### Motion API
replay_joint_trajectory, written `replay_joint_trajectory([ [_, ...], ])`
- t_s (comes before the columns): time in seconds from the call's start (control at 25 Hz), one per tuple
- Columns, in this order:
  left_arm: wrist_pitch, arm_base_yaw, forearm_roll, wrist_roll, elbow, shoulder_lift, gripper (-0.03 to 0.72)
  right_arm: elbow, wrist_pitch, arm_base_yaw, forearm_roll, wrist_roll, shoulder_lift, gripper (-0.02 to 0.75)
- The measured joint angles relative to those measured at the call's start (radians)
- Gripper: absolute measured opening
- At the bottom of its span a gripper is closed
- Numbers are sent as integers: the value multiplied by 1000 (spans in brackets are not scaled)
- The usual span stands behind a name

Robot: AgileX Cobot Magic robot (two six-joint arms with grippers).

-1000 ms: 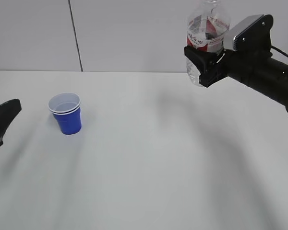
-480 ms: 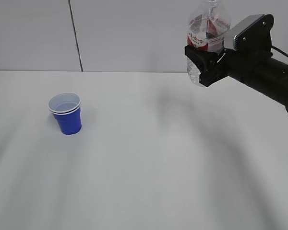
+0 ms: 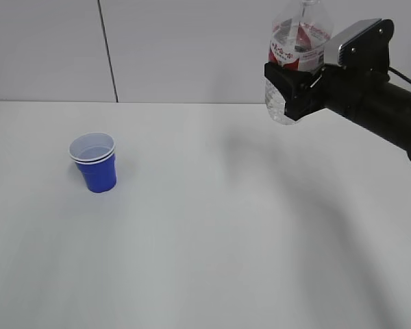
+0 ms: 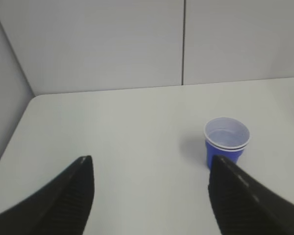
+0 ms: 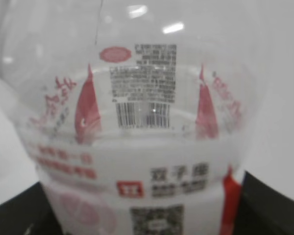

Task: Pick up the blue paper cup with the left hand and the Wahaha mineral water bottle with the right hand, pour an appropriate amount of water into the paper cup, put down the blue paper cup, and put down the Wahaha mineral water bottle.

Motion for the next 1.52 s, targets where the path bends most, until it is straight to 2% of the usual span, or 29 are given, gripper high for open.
replay_joint_trajectory([
  [0.2, 223, 0, -11, 17, -59, -119, 552, 0, -4, 0, 10, 3, 0, 484],
  [0.36, 444, 0, -78, 133, -96, -199, 552, 0, -4, 0, 19, 2, 0, 484],
  [0.56, 600, 0, -203, 228, -99, -285, 552, 0, -4, 0, 21, 2, 0, 484],
  [0.8, 648, 0, -293, 271, -102, -350, 552, 0, -4, 0, 26, 3, 0, 484],
  [1.36, 702, -2, -299, 299, -57, -354, 494, 0, 94, 0, 111, 25, 0, 484],
  [1.52, 702, -2, -299, 299, -57, -354, 485, 0, 101, 0, 169, 31, 30, 484],
])
